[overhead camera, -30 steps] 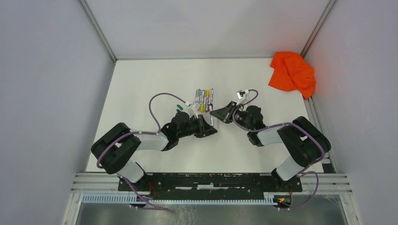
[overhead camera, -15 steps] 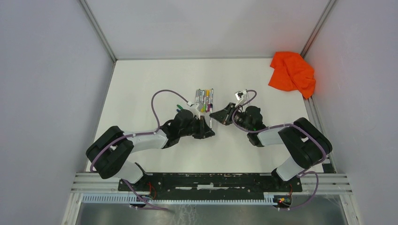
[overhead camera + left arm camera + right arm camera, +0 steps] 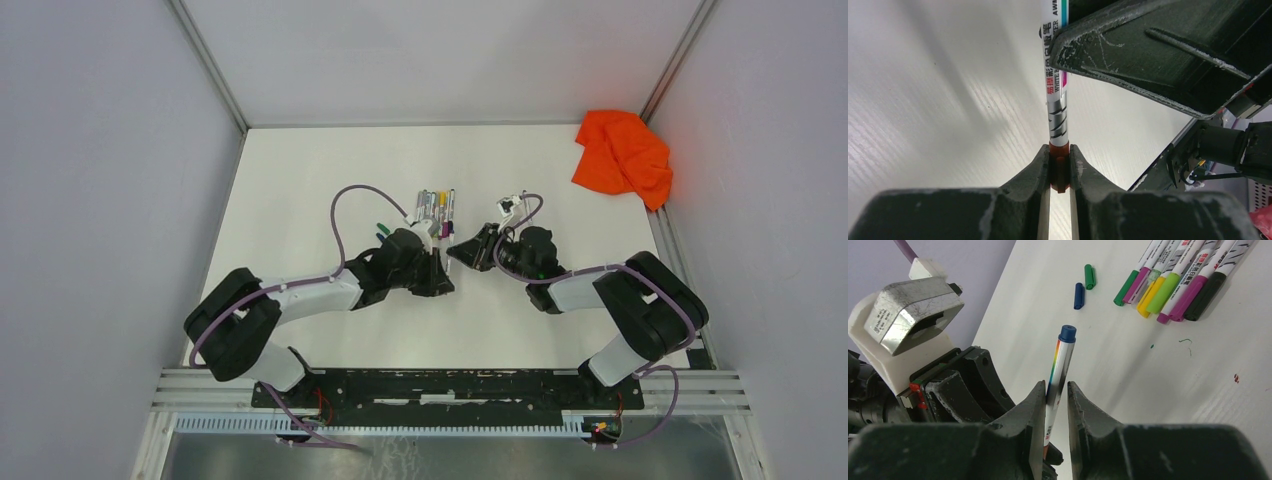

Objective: Open the pen caps

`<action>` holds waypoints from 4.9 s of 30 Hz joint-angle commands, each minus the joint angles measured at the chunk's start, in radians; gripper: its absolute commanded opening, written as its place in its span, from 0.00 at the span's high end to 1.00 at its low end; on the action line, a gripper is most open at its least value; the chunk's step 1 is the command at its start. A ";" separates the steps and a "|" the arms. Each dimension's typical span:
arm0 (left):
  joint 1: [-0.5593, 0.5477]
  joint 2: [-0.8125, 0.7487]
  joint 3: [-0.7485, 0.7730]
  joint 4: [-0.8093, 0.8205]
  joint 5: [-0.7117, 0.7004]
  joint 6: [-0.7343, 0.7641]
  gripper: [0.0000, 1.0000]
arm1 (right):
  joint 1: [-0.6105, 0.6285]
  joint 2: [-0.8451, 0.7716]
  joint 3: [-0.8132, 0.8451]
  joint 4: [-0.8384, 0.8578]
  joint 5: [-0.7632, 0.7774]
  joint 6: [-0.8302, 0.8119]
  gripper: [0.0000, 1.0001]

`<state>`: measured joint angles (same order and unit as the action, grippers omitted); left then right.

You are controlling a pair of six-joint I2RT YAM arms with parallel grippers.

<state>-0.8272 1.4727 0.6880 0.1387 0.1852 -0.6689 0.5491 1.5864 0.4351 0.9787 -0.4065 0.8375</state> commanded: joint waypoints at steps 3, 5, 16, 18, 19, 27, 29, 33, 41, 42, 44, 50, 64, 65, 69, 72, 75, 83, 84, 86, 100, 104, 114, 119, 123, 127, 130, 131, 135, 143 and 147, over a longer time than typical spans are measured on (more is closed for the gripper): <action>-0.011 0.005 0.081 -0.072 -0.042 0.063 0.98 | 0.009 -0.016 -0.006 -0.033 0.008 -0.046 0.73; -0.014 0.012 0.088 -0.083 -0.041 0.064 0.98 | 0.010 -0.011 -0.004 -0.034 0.010 -0.047 0.73; -0.055 0.066 0.161 -0.186 -0.110 0.084 0.98 | 0.023 0.003 0.013 -0.045 0.013 -0.044 0.71; -0.060 0.069 0.170 -0.200 -0.123 0.086 0.98 | 0.024 0.003 0.015 -0.051 0.013 -0.046 0.71; -0.063 0.071 0.174 -0.208 -0.130 0.087 0.98 | 0.023 0.003 0.016 -0.053 0.014 -0.048 0.71; -0.078 0.076 0.203 -0.291 -0.217 0.088 0.98 | 0.022 0.000 0.028 -0.090 0.033 -0.058 0.83; -0.081 0.068 0.203 -0.304 -0.228 0.088 0.98 | 0.022 0.001 0.030 -0.100 0.041 -0.059 0.98; -0.097 0.029 0.191 -0.328 -0.265 0.092 0.98 | 0.022 -0.007 0.024 -0.104 0.046 -0.059 1.00; -0.149 -0.142 0.082 -0.273 -0.295 0.136 0.98 | 0.023 -0.031 -0.022 -0.081 0.063 -0.056 1.00; -0.160 -0.170 0.062 -0.255 -0.295 0.143 0.98 | 0.021 -0.036 -0.035 -0.072 0.071 -0.053 1.00; -0.180 -0.216 0.035 -0.238 -0.305 0.150 0.98 | 0.017 -0.043 -0.061 -0.047 0.085 -0.043 1.00; -0.217 -0.280 -0.011 -0.224 -0.315 0.171 0.98 | 0.004 -0.037 -0.113 0.037 0.086 -0.005 1.00; -0.356 -0.332 -0.130 -0.060 -0.317 0.235 0.98 | -0.102 0.074 -0.225 0.487 0.010 0.170 1.00; -0.363 -0.333 -0.137 -0.046 -0.309 0.237 0.98 | -0.108 0.087 -0.221 0.519 -0.005 0.177 1.00; -0.380 -0.326 -0.144 -0.028 -0.273 0.240 0.98 | -0.124 0.139 -0.195 0.626 -0.045 0.183 1.00; -0.386 -0.329 -0.144 -0.034 -0.297 0.233 0.98 | -0.136 0.184 -0.162 0.665 -0.077 0.175 1.00; -0.388 -0.346 -0.144 -0.051 -0.384 0.188 0.98 | -0.142 0.191 -0.126 0.612 -0.084 0.132 1.00; -0.386 -0.368 -0.073 -0.213 -0.893 -0.025 0.98 | -0.150 -0.006 0.129 -0.234 0.083 -0.295 1.00; -0.386 -0.369 -0.057 -0.238 -0.938 -0.051 0.98 | -0.151 -0.030 0.160 -0.347 0.134 -0.342 1.00; -0.383 -0.359 -0.015 -0.294 -1.012 -0.099 0.98 | -0.154 -0.060 0.225 -0.512 0.215 -0.410 1.00; 0.045 -0.279 0.101 -0.428 -0.708 -0.308 0.98 | -0.191 -0.011 0.640 -1.134 0.543 -0.627 1.00; 0.229 -0.208 0.101 -0.398 -0.535 -0.316 0.98 | -0.219 0.034 0.699 -1.195 0.579 -0.669 1.00; 0.433 0.070 0.098 -0.236 -0.209 -0.395 0.98 | -0.311 0.117 0.743 -1.244 0.604 -0.742 1.00; 0.459 0.158 0.119 -0.201 -0.163 -0.422 0.98 | -0.348 0.159 0.755 -1.244 0.593 -0.748 1.00; 0.475 0.198 0.138 -0.201 -0.142 -0.425 0.98 | -0.369 0.187 0.759 -1.241 0.582 -0.746 1.00; 0.493 0.202 0.143 -0.228 -0.149 -0.420 0.97 | -0.381 0.212 0.764 -1.236 0.571 -0.746 1.00; 0.500 0.182 0.134 -0.252 -0.167 -0.419 0.97 | -0.385 0.225 0.766 -1.230 0.566 -0.747 1.00; 0.501 0.170 0.128 -0.261 -0.178 -0.419 0.97 | -0.387 0.230 0.769 -1.231 0.566 -0.747 1.00; 0.503 0.108 0.095 -0.283 -0.221 -0.429 0.97 | -0.395 0.243 0.780 -1.234 0.564 -0.747 1.00; 0.508 0.045 0.077 -0.336 -0.292 -0.437 0.89 | -0.405 0.280 0.805 -1.243 0.535 -0.754 0.98; 0.509 0.060 0.073 -0.326 -0.287 -0.441 0.83 | -0.413 0.308 0.819 -1.248 0.527 -0.761 0.96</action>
<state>-0.3237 1.5455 0.7734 -0.1818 -0.0746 -1.0668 0.1455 1.8629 1.2106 -0.2661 0.1345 0.0978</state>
